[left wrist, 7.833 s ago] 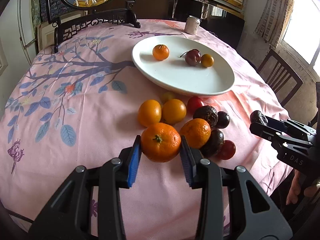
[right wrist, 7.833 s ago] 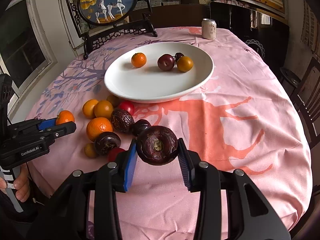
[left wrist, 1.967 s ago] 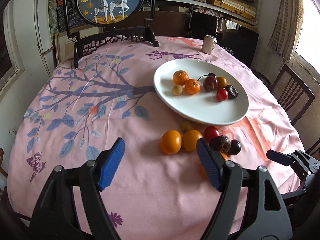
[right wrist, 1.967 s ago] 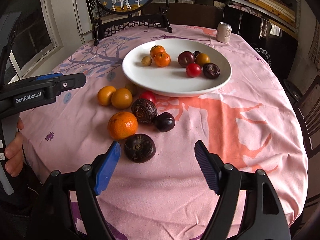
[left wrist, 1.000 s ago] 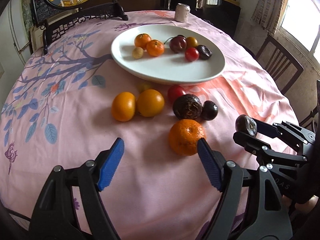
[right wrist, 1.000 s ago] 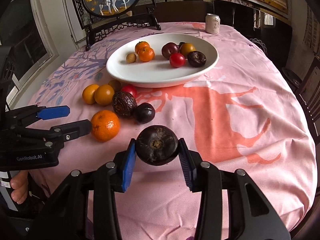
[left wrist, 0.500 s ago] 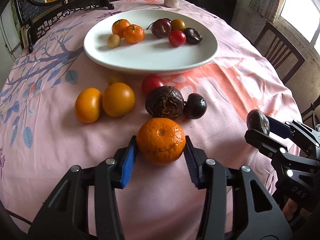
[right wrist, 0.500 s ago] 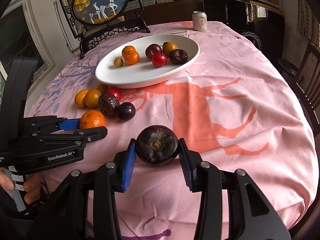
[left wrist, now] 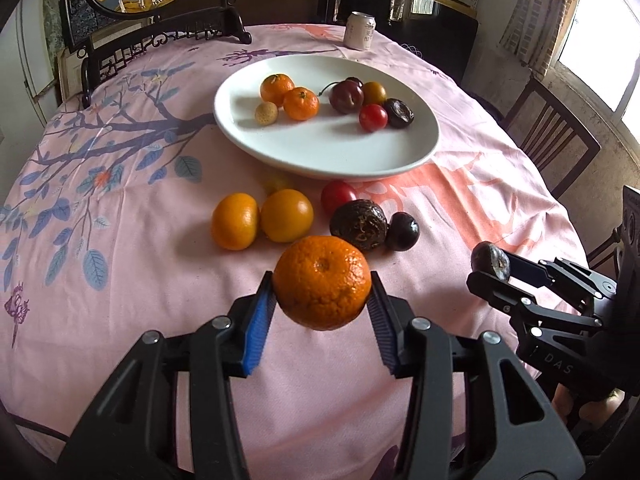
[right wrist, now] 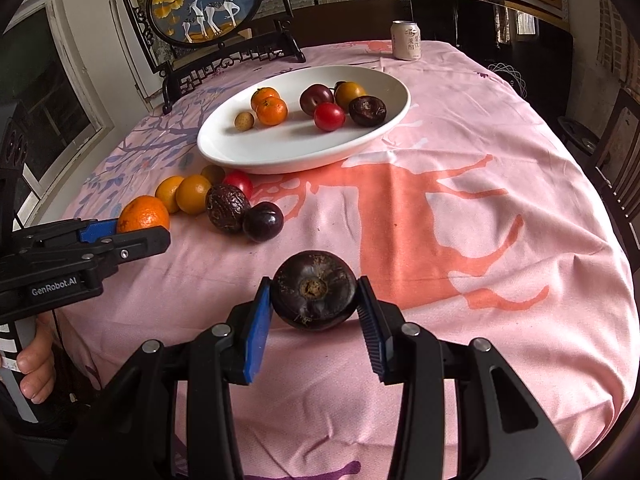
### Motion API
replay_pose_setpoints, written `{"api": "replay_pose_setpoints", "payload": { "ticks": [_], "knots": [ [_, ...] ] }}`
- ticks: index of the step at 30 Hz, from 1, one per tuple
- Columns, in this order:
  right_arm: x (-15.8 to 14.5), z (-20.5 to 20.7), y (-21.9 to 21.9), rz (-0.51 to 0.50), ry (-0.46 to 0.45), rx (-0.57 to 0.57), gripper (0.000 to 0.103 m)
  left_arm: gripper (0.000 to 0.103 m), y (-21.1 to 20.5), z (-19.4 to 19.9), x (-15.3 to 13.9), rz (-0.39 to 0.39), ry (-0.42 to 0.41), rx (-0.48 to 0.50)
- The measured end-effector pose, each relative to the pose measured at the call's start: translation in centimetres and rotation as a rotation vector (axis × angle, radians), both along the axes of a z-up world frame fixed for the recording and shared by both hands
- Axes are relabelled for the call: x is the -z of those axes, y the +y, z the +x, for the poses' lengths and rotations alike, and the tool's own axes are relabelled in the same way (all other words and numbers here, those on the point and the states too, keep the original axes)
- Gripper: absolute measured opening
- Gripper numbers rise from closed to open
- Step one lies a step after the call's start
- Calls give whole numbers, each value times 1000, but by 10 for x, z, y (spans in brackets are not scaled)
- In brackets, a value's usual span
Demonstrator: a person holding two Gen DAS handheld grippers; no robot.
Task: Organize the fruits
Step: 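Grasp a dark passion fruit with the right tool while the left tool grasps a large orange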
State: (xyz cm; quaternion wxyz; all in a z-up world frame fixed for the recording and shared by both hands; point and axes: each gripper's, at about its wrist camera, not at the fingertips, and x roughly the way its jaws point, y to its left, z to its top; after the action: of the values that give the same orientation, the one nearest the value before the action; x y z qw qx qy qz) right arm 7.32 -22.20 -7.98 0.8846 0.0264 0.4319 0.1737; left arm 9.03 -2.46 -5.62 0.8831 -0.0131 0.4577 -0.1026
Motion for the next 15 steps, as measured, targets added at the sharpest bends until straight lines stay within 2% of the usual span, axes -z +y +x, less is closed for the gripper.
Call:
{"api": "replay_pose_setpoints", "payload": {
  "ticks": [3, 9, 15],
  "knots": [
    [-5, 7, 7, -10, -1, -21, 43, 46, 9, 5, -8, 6, -14, -9],
    [-29, 33, 15, -28, -65, -24, 43, 46, 28, 38, -28, 33, -36, -41],
    [-44, 83, 45, -33, -61, -106, 43, 46, 29, 114, -47, 85, -48, -50]
  ]
}}
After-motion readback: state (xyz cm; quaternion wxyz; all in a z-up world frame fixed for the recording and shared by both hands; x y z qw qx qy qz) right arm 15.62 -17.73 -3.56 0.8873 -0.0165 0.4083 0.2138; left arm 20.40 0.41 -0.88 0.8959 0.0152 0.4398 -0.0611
